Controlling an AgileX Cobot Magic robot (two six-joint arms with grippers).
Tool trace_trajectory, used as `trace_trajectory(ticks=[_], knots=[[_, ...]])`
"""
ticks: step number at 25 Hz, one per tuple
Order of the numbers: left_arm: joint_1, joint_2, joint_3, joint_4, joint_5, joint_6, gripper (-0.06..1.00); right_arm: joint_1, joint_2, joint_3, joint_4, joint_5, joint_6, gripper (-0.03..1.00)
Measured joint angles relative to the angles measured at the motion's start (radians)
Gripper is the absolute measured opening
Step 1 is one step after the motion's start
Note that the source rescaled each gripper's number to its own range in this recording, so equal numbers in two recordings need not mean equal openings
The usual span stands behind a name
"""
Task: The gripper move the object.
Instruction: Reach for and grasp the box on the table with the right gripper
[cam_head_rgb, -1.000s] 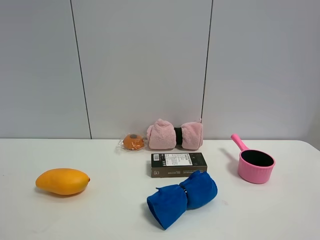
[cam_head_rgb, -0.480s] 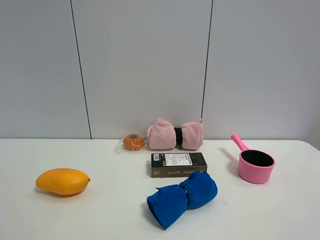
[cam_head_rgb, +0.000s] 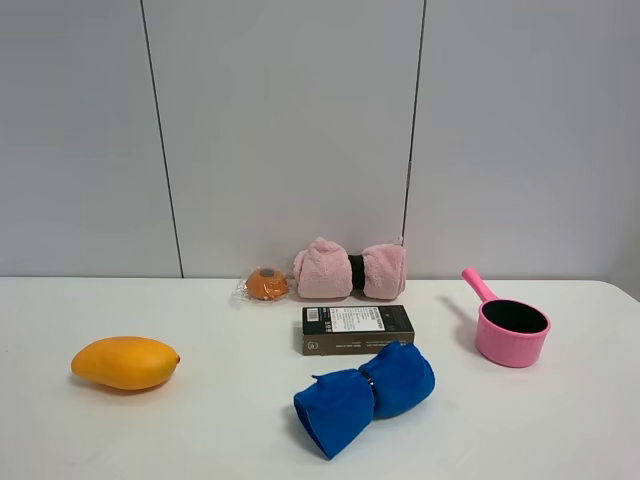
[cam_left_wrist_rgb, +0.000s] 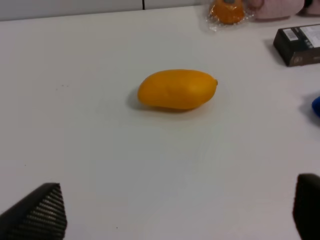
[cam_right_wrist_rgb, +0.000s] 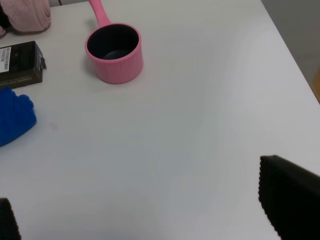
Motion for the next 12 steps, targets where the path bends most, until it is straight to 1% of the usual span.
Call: trace_trajectory(ticks=[8, 12], knots=[[0.000, 0.000, 0.000, 0.000, 0.000, 0.000, 1.00, 0.000, 0.000, 0.000, 0.006, 0.000, 0.000, 0.99], [0.000, 0.000, 0.000, 0.000, 0.000, 0.000, 1.00, 0.000, 0.014, 0.000, 0.032, 0.000, 0.000, 0.99]])
